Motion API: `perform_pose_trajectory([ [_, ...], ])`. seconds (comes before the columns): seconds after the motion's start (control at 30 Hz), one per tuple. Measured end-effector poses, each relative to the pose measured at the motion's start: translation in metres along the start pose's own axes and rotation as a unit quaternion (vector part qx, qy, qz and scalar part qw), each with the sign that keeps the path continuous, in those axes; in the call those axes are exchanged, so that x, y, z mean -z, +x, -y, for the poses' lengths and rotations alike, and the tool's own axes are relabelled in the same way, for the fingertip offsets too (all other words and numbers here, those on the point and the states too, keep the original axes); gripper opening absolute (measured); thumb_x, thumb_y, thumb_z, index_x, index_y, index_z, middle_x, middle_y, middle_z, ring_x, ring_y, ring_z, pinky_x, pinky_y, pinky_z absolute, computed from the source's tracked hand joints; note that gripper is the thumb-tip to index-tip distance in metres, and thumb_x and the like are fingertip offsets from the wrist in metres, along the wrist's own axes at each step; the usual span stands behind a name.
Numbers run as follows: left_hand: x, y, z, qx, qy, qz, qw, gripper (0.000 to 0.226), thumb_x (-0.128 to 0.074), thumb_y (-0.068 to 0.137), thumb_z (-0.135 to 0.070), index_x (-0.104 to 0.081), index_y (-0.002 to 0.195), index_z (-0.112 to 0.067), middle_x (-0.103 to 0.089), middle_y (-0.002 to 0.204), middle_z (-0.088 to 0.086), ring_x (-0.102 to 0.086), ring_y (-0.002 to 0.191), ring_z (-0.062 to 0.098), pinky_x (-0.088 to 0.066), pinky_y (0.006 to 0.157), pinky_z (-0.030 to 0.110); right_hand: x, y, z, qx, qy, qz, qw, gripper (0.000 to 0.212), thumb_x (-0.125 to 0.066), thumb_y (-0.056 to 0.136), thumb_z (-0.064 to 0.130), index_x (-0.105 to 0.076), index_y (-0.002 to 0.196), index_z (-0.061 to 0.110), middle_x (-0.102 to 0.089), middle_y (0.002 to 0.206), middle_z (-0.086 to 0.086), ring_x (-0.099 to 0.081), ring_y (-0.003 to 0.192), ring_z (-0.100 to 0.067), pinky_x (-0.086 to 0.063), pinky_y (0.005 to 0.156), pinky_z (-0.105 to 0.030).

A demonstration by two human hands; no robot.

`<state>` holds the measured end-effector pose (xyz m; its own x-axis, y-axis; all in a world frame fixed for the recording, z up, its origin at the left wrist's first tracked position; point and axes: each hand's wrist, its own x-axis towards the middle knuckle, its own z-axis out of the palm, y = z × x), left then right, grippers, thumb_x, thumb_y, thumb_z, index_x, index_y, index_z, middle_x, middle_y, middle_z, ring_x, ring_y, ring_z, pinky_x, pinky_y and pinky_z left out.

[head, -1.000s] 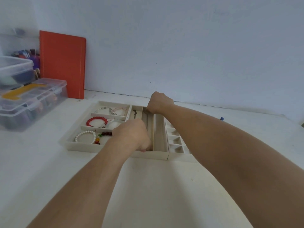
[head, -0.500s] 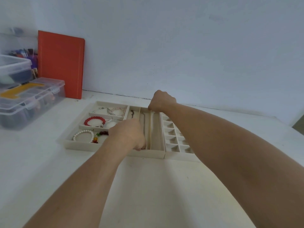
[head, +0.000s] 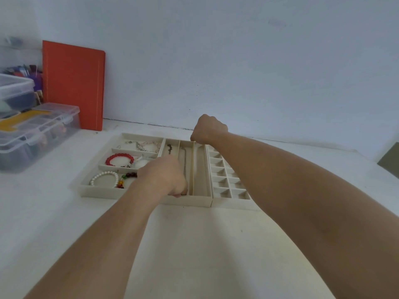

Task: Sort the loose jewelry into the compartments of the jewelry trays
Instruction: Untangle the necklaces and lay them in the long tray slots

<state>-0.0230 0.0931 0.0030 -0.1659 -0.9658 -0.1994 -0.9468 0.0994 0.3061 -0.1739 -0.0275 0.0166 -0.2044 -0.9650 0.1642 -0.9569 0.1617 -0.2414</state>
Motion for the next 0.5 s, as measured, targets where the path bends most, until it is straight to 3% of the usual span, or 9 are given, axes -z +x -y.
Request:
perform_pose_trajectory([
  [0.13,0.000,-0.001,0.001,0.000,-0.001,-0.009,1.000,0.013,-0.075,0.071,-0.015,-0.063,0.068,-0.013,-0.065,0.071,0.003,-0.060,0.065,0.021,-0.046,0.061,0.028,0.006,-0.004,-0.001,-0.003,0.008,-0.009,1.000,0.017,-0.061,0.072,0.012,-0.046,0.072,0.018,-0.052,0.068,0.004,-0.048,0.057,-0.018,-0.033,0.053,-0.023],
  [0.2,0.003,0.000,0.002,0.003,-0.013,-0.034,0.999,0.012,-0.075,0.069,-0.016,-0.064,0.066,-0.013,-0.064,0.065,0.001,-0.060,0.061,0.019,-0.047,0.059,0.027,0.013,-0.007,-0.006,-0.006,0.014,-0.014,1.000,0.009,-0.061,0.074,0.011,-0.055,0.078,0.017,-0.060,0.075,0.003,-0.055,0.062,-0.018,-0.040,0.057,-0.023],
  [0.33,0.006,0.003,0.004,0.000,-0.056,-0.125,0.991,0.015,-0.076,0.075,-0.030,-0.070,0.077,-0.016,-0.069,0.075,-0.001,-0.065,0.072,0.018,-0.054,0.071,0.032,0.033,-0.013,-0.026,-0.022,0.033,-0.020,0.999,0.026,-0.060,0.076,0.013,-0.072,0.099,0.017,-0.074,0.096,0.002,-0.068,0.079,-0.018,-0.052,0.075,-0.028],
  [0.43,0.004,0.005,0.003,-0.022,-0.079,-0.206,0.975,0.012,-0.069,0.084,-0.031,-0.075,0.077,-0.024,-0.071,0.080,-0.008,-0.062,0.070,0.013,-0.045,0.061,0.026,0.050,-0.024,-0.050,-0.038,0.051,-0.028,0.998,0.027,-0.060,0.077,0.014,-0.074,0.099,0.016,-0.076,0.096,0.001,-0.069,0.077,-0.019,-0.052,0.071,-0.027],
  [0.5,0.002,0.006,0.001,-0.026,-0.075,-0.233,0.969,0.016,-0.065,0.089,-0.033,-0.072,0.074,-0.028,-0.066,0.073,-0.014,-0.056,0.062,0.006,-0.036,0.052,0.023,0.057,-0.031,-0.068,-0.042,0.068,-0.034,0.996,0.021,-0.063,0.079,0.017,-0.077,0.095,0.019,-0.076,0.092,0.003,-0.072,0.083,-0.019,-0.054,0.071,-0.027],
])
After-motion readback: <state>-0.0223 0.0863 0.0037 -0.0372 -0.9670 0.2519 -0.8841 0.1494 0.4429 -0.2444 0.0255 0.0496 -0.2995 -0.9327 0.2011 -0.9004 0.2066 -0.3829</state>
